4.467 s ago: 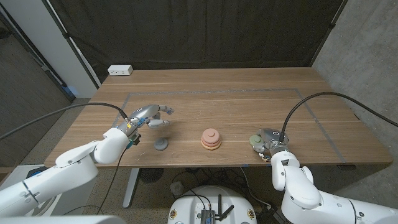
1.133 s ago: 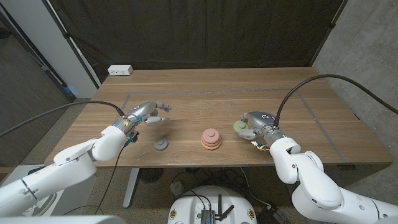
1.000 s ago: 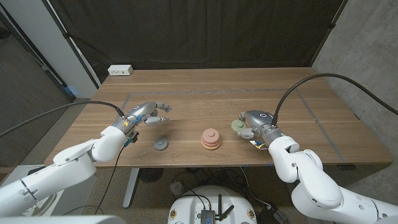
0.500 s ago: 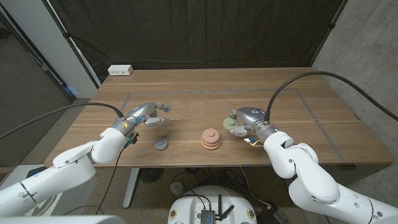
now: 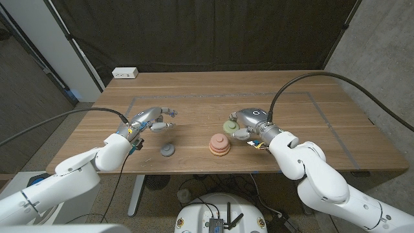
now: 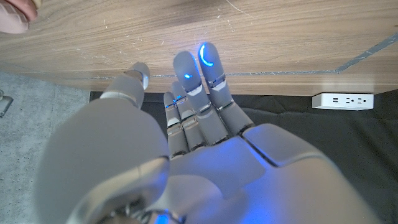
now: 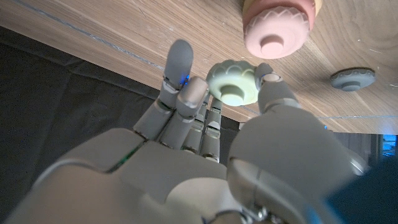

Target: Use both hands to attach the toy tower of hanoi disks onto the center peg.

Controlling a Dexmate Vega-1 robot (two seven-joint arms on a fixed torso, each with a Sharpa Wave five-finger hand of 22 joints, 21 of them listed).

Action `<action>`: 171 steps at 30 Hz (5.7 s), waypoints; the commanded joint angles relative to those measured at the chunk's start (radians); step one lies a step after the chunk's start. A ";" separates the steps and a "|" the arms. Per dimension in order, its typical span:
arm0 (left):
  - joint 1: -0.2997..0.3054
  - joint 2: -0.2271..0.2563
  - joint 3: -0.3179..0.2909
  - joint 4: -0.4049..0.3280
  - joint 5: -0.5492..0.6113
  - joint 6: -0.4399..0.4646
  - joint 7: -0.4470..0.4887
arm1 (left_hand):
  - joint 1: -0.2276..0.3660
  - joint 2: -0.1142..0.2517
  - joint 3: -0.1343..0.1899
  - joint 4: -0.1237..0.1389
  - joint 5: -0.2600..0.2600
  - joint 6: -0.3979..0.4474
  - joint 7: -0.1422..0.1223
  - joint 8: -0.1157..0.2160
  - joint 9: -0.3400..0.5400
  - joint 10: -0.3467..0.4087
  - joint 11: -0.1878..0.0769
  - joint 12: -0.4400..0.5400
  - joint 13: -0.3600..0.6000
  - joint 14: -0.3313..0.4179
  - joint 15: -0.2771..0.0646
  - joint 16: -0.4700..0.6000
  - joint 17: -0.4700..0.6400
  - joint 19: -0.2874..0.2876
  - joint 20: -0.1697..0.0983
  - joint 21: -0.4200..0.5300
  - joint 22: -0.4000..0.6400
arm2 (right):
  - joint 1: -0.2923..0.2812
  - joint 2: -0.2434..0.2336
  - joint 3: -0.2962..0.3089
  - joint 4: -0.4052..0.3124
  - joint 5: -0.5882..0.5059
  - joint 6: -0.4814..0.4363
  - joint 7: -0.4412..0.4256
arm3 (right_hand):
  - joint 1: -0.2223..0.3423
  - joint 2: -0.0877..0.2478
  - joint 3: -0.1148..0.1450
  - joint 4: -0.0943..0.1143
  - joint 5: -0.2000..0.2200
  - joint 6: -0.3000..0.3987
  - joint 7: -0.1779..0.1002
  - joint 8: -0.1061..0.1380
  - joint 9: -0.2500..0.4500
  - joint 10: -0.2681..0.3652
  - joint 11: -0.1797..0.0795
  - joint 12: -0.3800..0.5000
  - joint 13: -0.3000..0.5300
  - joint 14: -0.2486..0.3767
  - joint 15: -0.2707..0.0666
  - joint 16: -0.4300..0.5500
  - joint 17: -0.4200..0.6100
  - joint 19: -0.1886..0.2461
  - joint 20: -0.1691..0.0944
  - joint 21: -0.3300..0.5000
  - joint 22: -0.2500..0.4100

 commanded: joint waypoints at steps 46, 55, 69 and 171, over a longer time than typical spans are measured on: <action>0.018 -0.023 -0.025 -0.007 0.007 0.001 -0.001 | -0.003 -0.001 0.019 -0.002 0.006 0.014 -0.004 -0.002 0.005 0.016 -0.005 -0.004 0.009 0.012 -0.058 -0.003 0.000 0.012 -0.136 0.006 0.003 | 0.094 0.152 -0.017 0.110 -0.058 0.155 0.250 | 0.053 0.067 0.057 0.032 0.005 0.082 -0.086 -0.007 0.001 0.107 -0.099 -0.015 0.010 0.000 0.000 0.030 0.002 0.012 -0.051 -0.018 0.004; 0.033 -0.022 -0.041 -0.015 0.006 0.005 0.002 | -0.003 -0.001 0.021 -0.001 0.007 0.014 -0.003 -0.002 0.005 0.018 0.000 -0.004 0.010 0.012 -0.058 -0.003 -0.001 0.013 -0.136 0.007 0.002 | 0.099 0.155 -0.022 0.122 -0.057 0.159 0.256 | 0.052 0.068 0.060 0.032 0.005 0.084 -0.086 -0.008 0.001 0.109 -0.100 -0.018 0.010 -0.002 0.000 0.033 0.001 0.011 -0.051 -0.021 0.003; 0.024 -0.026 -0.038 -0.011 0.009 0.006 -0.007 | -0.002 -0.002 0.023 -0.001 0.008 0.016 -0.004 -0.002 0.005 0.019 -0.001 -0.006 0.010 0.014 -0.058 -0.001 0.000 0.012 -0.136 0.007 0.001 | 0.105 0.161 -0.036 0.145 -0.073 0.154 0.249 | 0.052 0.069 0.065 0.031 0.006 0.086 -0.089 -0.009 0.001 0.111 -0.105 -0.019 0.013 -0.005 0.000 0.037 0.001 0.013 -0.051 -0.023 0.006; 0.005 -0.033 -0.030 0.021 -0.002 -0.021 -0.005 | -0.004 -0.001 0.037 0.001 0.013 0.027 -0.005 -0.002 0.007 0.031 -0.003 -0.009 0.013 0.013 -0.058 -0.003 -0.003 0.011 -0.136 0.010 0.001 | 0.099 0.184 -0.041 0.174 -0.213 0.199 0.348 | -0.006 -0.033 0.062 0.033 -0.009 -0.201 -0.018 -0.087 0.029 -0.185 -0.034 -0.057 -0.048 -0.121 0.000 -0.028 -0.019 -0.036 -0.048 -0.069 0.001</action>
